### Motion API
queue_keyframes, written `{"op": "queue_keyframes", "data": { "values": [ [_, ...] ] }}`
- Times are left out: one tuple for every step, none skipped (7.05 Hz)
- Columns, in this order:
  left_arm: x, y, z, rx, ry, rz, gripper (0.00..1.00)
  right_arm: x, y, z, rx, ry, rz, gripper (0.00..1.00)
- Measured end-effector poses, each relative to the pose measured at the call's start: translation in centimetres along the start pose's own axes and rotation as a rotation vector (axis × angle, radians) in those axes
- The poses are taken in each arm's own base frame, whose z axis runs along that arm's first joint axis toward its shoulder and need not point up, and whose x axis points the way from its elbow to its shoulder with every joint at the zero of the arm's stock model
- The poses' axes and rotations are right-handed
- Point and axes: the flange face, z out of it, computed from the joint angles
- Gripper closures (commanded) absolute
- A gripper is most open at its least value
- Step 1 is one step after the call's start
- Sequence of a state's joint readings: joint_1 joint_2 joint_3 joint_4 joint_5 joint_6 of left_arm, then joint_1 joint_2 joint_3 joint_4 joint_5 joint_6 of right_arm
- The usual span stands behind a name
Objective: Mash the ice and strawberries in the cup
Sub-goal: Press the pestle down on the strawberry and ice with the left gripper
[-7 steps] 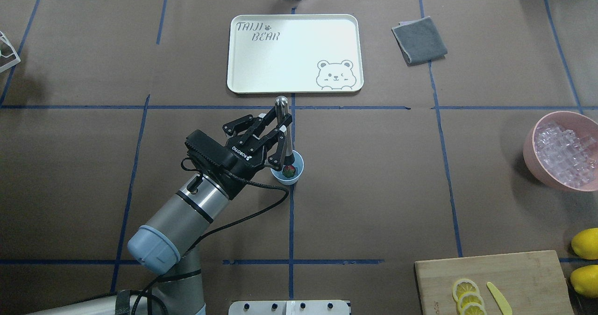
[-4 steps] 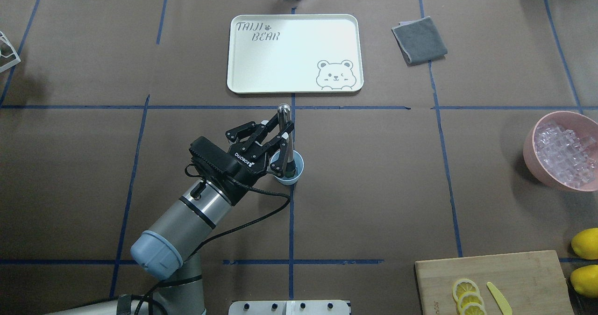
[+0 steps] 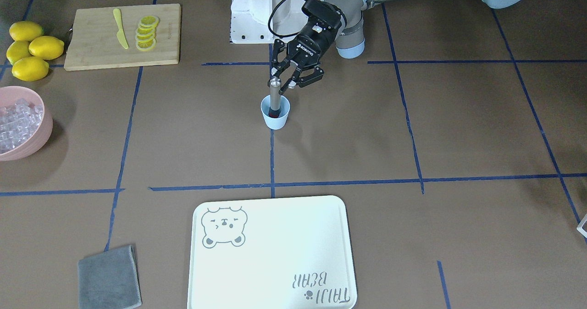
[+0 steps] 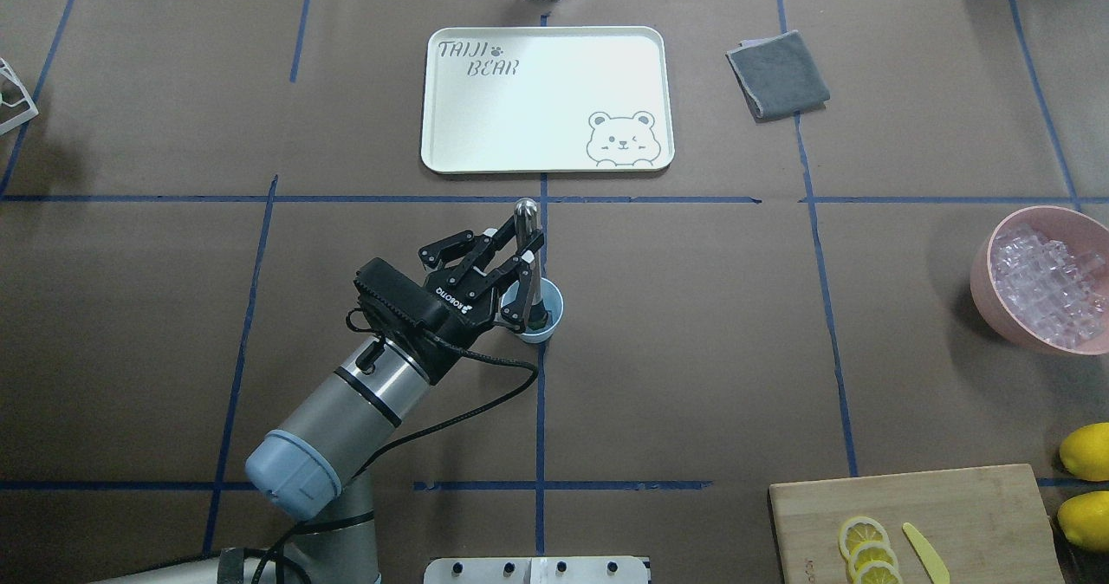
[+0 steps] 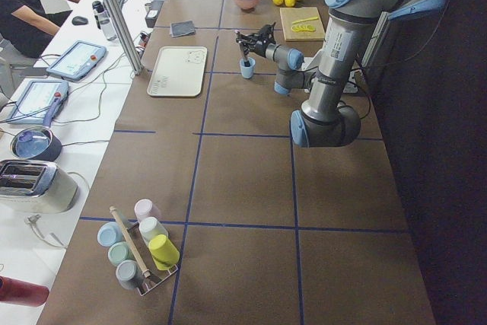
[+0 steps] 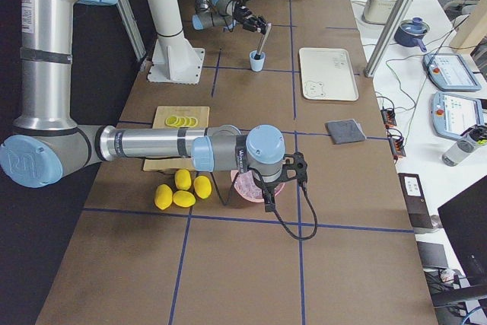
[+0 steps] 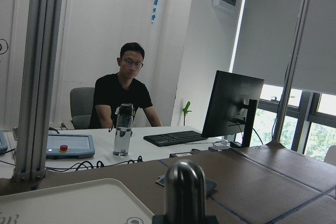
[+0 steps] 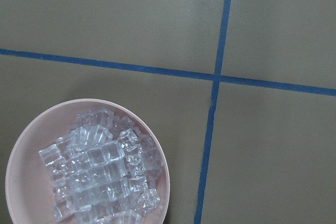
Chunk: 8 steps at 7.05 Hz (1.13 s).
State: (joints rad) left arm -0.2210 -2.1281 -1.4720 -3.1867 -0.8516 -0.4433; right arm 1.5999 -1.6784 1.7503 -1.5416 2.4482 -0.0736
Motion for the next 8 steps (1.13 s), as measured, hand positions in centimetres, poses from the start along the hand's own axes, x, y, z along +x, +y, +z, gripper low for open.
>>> {"op": "queue_keyframes", "data": {
  "values": [
    [-0.1, 0.3, 0.0, -0.003, -0.003, 0.003, 1.00, 0.0, 0.0, 0.0, 0.000, 0.000, 0.000, 0.01],
    [-0.2, 0.5, 0.0, -0.007, -0.005, 0.006, 1.00, 0.0, 0.0, 0.0, -0.001, 0.000, 0.001, 0.01],
    [-0.2, 1.0, 0.0, -0.015, -0.007, 0.011, 1.00, 0.0, 0.0, 0.0, -0.001, 0.000, 0.002, 0.01],
    [-0.2, 1.0, 0.0, -0.014, -0.007, 0.009, 1.00, 0.0, 0.0, 0.0, -0.001, 0.001, 0.001, 0.01],
    [-0.2, 0.8, 0.0, -0.011, -0.006, 0.006, 1.00, 0.0, 0.0, 0.0, 0.000, 0.001, 0.000, 0.01],
    [0.0, 0.4, 0.0, -0.006, -0.003, 0.000, 1.00, 0.0, 0.0, 0.0, 0.000, 0.001, 0.000, 0.01],
    [0.3, -0.5, -0.1, 0.006, 0.005, -0.013, 1.00, 0.0, 0.0, 0.0, 0.000, 0.001, 0.000, 0.01],
    [0.9, -2.2, -0.4, 0.028, 0.018, -0.035, 1.00, 0.0, 0.0, -0.1, 0.001, 0.001, 0.000, 0.01]
  ]
}}
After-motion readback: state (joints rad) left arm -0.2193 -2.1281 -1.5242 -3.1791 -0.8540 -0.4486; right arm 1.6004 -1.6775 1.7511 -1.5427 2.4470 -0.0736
